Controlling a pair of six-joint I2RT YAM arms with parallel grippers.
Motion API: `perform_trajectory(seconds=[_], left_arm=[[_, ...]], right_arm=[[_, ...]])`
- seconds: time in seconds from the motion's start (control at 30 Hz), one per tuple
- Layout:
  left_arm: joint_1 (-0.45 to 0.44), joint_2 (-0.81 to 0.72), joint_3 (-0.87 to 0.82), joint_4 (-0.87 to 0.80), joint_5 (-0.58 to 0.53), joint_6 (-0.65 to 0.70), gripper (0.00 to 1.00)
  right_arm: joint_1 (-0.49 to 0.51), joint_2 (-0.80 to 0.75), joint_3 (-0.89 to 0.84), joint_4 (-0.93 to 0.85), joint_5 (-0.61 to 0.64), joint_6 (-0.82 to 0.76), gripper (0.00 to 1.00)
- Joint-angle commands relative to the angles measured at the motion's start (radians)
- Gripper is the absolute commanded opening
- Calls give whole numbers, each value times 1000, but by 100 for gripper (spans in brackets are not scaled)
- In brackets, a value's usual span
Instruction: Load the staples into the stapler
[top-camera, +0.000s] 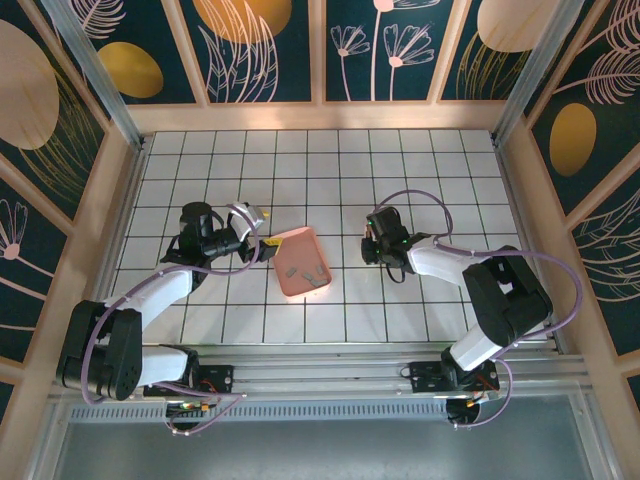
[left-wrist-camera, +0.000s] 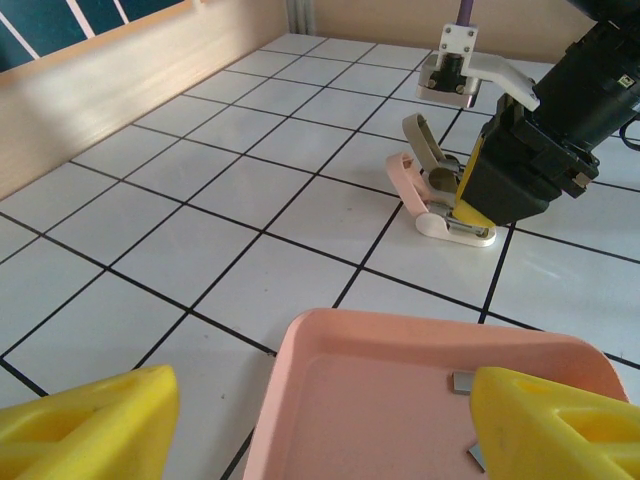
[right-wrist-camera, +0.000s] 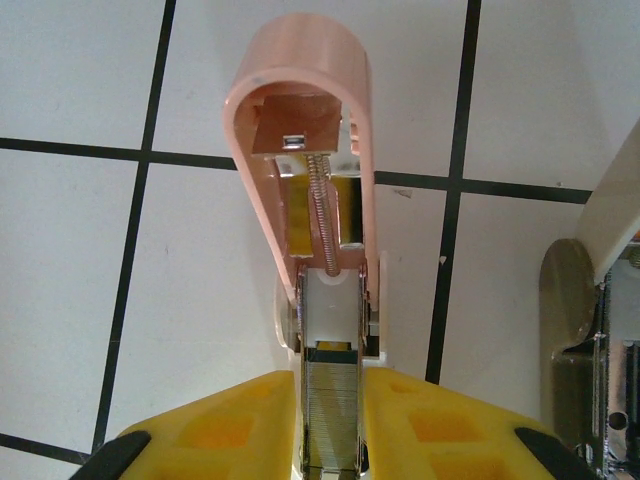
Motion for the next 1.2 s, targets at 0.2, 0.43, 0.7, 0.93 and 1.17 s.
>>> perform_trajectory(seconds=[0.2,0.43,0.7,0.93,1.17], left_arm=[[-7,-3,28,-2,5,16,76],[-8,-3,28,6,1,5,76],[-10,-3,28,11,2,-1,76],[-22,5,38,7,-25,-22,76],[-27,20,62,-23,-73,-48,76]], right_arm=[[-5,-55,45,-42,7,3,28],[-37,-150,81,-158,-5,88,29],[-107,-135,85,-221,-116,169,28],[-143,-89,100,-205,-215,182,28],[-213,-106,75,-192,-351,234,28]])
